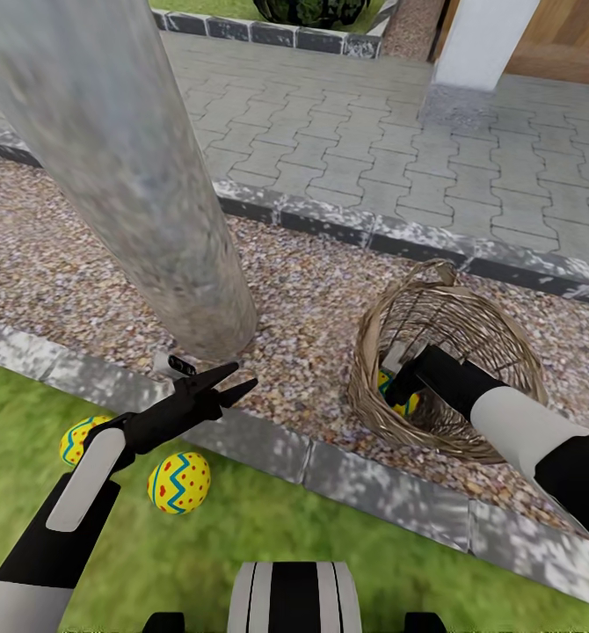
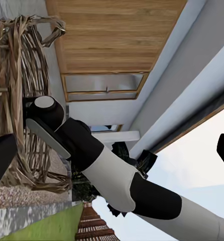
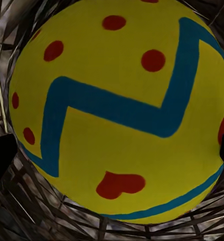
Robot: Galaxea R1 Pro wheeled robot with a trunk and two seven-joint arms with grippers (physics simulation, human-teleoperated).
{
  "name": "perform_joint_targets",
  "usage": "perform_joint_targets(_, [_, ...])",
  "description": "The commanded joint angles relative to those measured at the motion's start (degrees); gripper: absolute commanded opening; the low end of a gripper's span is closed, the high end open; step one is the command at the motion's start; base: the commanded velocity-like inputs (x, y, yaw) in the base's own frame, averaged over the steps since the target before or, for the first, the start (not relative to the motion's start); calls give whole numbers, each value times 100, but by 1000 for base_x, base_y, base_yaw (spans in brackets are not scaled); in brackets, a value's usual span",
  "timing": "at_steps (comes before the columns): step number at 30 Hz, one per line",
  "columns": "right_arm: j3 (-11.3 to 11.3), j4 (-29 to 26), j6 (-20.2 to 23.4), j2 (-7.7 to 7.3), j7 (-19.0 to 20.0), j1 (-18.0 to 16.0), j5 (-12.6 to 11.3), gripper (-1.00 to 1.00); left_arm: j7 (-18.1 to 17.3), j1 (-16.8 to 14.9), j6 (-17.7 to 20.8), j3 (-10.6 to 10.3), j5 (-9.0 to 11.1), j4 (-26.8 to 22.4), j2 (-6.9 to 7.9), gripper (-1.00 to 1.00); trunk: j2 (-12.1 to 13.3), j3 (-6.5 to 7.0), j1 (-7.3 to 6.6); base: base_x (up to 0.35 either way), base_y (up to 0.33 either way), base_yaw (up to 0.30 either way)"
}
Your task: Take the three Easter eggs out of the wicker basket on the lawn in the garden, then place them on the lawn next to a single tree (choose any tree) so that all three eggs are next to the same tree and none are left in the basket.
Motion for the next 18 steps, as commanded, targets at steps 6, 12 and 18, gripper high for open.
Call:
perform_joint_targets(6, [2, -30, 36, -1, 35, 2, 11, 100, -6, -5, 25, -11, 25, 2, 3, 100, -7, -93, 10, 0, 0, 0])
perform_joint_targets(12, [1, -31, 41, 0, 41, 2, 11, 100, -6, -6, 23, -30, 37, 2, 3, 100, -11, -159, 17, 0, 0, 0])
perform_joint_targets(18, [4, -27, 40, 5, 48, 2, 11, -100, -6, -2, 25, -39, 47, 2, 3, 100, -12, -182, 20, 0, 0, 0])
